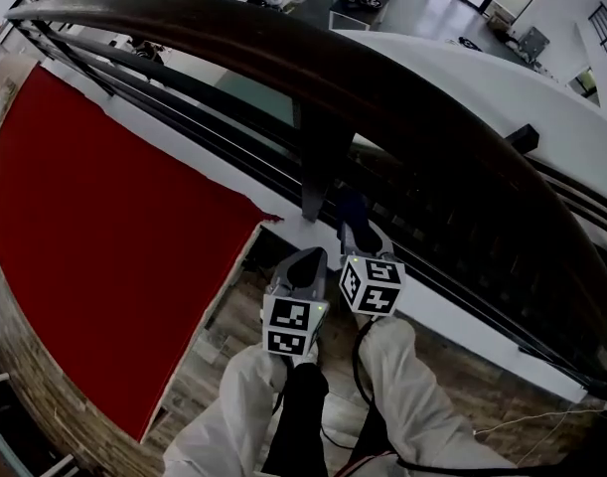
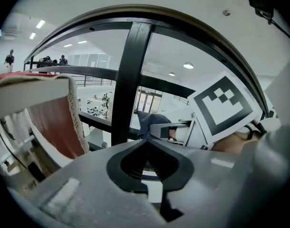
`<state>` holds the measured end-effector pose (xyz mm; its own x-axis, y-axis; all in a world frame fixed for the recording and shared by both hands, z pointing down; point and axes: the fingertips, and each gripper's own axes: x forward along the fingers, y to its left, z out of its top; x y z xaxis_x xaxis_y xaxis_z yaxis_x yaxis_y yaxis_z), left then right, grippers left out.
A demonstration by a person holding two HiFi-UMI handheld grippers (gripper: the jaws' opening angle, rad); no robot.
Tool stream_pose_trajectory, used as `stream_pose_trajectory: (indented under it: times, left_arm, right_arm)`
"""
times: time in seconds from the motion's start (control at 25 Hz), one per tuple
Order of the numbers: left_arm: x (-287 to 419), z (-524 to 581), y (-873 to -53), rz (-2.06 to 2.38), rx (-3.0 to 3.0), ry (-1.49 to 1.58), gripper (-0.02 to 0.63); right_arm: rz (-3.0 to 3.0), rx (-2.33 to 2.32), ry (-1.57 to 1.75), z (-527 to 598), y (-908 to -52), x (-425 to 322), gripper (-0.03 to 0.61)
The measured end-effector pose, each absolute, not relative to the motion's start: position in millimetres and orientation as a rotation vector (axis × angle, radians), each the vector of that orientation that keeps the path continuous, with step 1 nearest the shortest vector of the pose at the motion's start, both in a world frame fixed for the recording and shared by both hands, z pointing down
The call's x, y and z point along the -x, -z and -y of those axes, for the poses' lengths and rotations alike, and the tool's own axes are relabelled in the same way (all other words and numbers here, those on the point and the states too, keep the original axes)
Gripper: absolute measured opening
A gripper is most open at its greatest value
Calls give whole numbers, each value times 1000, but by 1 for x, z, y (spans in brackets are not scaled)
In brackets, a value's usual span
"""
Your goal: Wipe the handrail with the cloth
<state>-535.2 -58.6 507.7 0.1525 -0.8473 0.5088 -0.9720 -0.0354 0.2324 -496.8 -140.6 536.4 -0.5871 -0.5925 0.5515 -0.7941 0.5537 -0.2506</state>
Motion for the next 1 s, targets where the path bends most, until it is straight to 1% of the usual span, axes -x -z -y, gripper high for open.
stream_pose_trajectory:
  times: [0.28,0.68,0.8,1.0]
  left_arm:
    - [528,63,-523,1708,-1906,-305,3]
    - [536,60,-532,1714,-1874,-313,3]
    - [524,59,-533,1704,-1874,-324,3]
    - [483,58,-529,1654,-1903,-337,3]
  right_arm:
    - [2365,-1118,-693,151,-559,499,74]
    - [2382,-1110,-645,152,-557,503,74]
    - [2367,-1126,-663,152,-558,488,74]
    - [2335,-1162,-673,147,-557,437,74]
